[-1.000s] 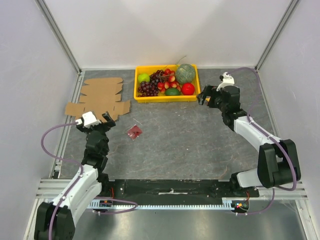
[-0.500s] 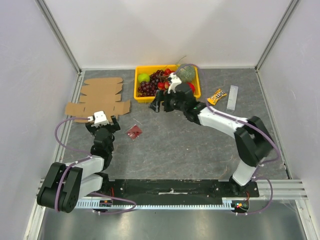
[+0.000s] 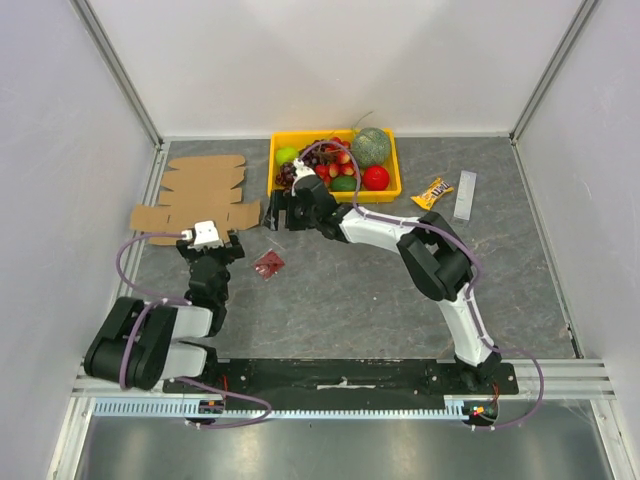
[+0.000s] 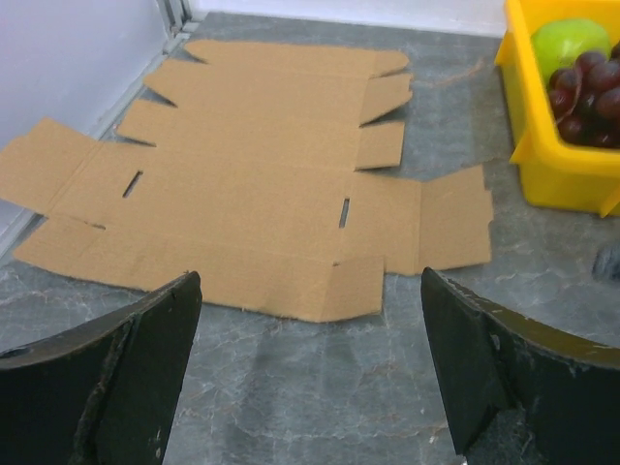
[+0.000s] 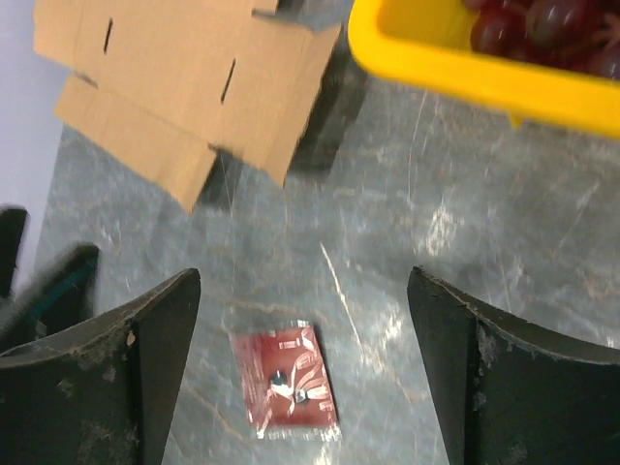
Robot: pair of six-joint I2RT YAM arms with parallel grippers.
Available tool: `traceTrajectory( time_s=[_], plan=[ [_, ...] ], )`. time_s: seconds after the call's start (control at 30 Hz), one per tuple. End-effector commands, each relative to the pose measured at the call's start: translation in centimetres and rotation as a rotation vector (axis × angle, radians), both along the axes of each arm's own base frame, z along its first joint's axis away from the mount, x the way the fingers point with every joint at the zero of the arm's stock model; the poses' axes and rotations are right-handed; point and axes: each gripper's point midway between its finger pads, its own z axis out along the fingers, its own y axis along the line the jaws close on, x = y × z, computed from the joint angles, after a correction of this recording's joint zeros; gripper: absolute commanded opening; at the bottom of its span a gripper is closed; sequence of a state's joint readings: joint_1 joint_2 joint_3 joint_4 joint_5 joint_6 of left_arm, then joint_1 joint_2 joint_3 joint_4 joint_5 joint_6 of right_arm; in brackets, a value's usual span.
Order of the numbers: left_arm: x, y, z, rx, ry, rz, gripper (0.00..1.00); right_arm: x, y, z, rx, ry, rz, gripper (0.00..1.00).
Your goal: Fold the paper box
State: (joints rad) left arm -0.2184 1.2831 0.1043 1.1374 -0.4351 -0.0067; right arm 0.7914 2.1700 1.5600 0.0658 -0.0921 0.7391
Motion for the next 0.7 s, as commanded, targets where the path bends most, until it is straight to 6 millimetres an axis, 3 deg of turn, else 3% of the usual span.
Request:
traceTrajectory(
  time_s=[0.0,0.2,0.47,0.67],
  plan=[
    [0.2,0.2,2.6,0.036,-0.153,-0.008,0.99,2.9,1.5,1.1,0.047,-0.005,-0.073,0.94],
    [1.1,-1.1,1.2,0.052,-0.087,-0.089,0.96,4.8,3.5,-0.4,0.070,0.015,-0.091,0.82],
    [2.4,-0.8,0.5,0.039,-0.046,-0.079,0.93,6.3,4.5,-2.4,0.080,0.026,-0.127,0.73],
    [2.7,-0.9,0.2,0.038,-0.026,-0.083,1.00,6.3,6.2,-3.4,0.107,0.038,-0.114,0.65]
  ],
)
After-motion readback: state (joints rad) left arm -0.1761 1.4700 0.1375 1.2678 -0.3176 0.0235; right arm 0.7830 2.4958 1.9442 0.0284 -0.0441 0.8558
